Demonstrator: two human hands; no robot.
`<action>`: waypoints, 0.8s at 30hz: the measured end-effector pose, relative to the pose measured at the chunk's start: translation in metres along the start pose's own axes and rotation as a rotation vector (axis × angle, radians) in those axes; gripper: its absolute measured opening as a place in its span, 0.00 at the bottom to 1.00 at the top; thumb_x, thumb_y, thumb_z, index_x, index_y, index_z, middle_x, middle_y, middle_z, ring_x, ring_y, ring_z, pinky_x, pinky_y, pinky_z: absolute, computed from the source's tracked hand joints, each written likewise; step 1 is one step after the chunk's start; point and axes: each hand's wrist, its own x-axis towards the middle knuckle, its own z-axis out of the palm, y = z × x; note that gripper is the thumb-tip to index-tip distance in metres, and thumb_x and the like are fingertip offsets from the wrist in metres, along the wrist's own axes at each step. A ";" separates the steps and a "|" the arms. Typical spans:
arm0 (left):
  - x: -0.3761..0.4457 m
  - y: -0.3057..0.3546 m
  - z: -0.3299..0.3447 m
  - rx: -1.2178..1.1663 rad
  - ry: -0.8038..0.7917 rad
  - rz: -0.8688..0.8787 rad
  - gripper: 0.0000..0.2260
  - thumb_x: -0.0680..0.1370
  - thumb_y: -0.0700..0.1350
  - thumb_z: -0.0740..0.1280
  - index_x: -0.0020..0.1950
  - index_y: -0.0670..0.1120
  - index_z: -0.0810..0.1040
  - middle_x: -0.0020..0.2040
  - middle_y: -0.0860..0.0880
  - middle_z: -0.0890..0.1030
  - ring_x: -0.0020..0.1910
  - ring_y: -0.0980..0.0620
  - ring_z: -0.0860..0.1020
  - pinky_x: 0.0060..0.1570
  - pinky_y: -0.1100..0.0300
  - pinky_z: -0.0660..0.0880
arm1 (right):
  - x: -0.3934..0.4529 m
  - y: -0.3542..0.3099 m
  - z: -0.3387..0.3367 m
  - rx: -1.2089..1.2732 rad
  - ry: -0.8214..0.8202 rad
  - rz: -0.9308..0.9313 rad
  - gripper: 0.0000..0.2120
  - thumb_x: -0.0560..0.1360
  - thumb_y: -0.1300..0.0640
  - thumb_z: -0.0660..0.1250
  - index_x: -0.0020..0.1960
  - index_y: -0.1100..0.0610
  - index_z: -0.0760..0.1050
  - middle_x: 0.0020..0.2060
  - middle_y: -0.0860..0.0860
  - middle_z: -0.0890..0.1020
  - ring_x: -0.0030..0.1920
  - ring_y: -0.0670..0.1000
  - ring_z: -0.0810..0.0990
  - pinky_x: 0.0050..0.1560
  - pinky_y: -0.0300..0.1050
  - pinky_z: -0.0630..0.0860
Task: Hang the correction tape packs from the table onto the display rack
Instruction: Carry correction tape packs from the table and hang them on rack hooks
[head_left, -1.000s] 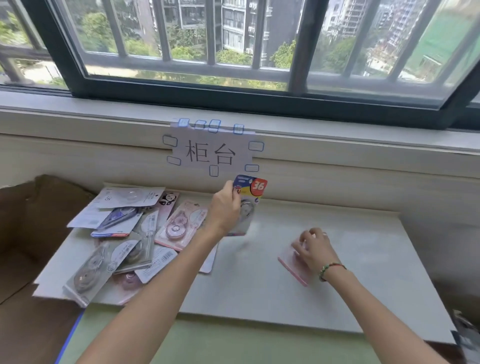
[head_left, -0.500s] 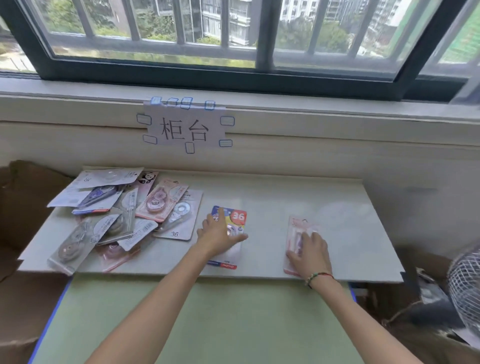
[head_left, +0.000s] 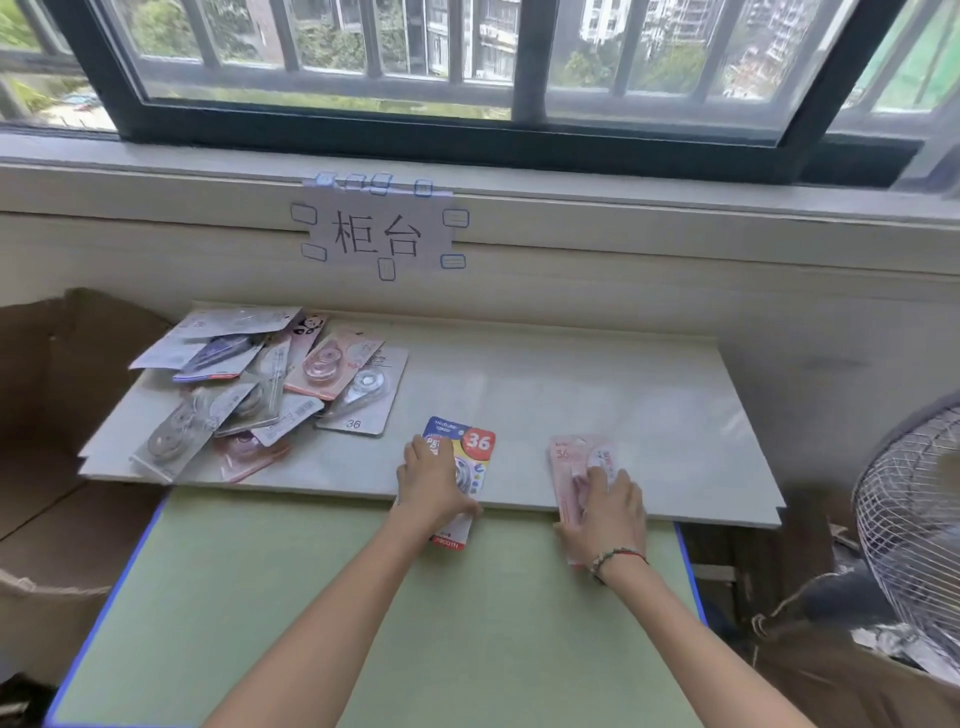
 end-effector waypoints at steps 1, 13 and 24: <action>-0.006 0.001 0.003 0.008 0.026 -0.001 0.39 0.66 0.54 0.77 0.69 0.44 0.61 0.72 0.39 0.58 0.71 0.40 0.58 0.66 0.48 0.64 | -0.003 0.000 0.000 0.010 0.026 -0.012 0.36 0.69 0.47 0.70 0.71 0.52 0.57 0.70 0.59 0.58 0.69 0.59 0.61 0.69 0.51 0.62; -0.077 0.027 0.019 -0.293 0.269 -0.063 0.54 0.69 0.52 0.74 0.78 0.42 0.37 0.72 0.40 0.59 0.71 0.41 0.60 0.69 0.49 0.60 | -0.055 0.028 -0.019 0.286 0.129 0.007 0.56 0.66 0.54 0.76 0.77 0.58 0.37 0.75 0.55 0.49 0.73 0.59 0.54 0.72 0.50 0.57; -0.160 0.076 0.024 -0.416 0.136 0.256 0.55 0.65 0.54 0.77 0.78 0.46 0.42 0.67 0.43 0.60 0.70 0.43 0.62 0.67 0.45 0.67 | -0.179 0.075 -0.054 0.428 0.403 0.252 0.58 0.65 0.50 0.78 0.77 0.62 0.40 0.72 0.58 0.51 0.70 0.60 0.59 0.71 0.49 0.57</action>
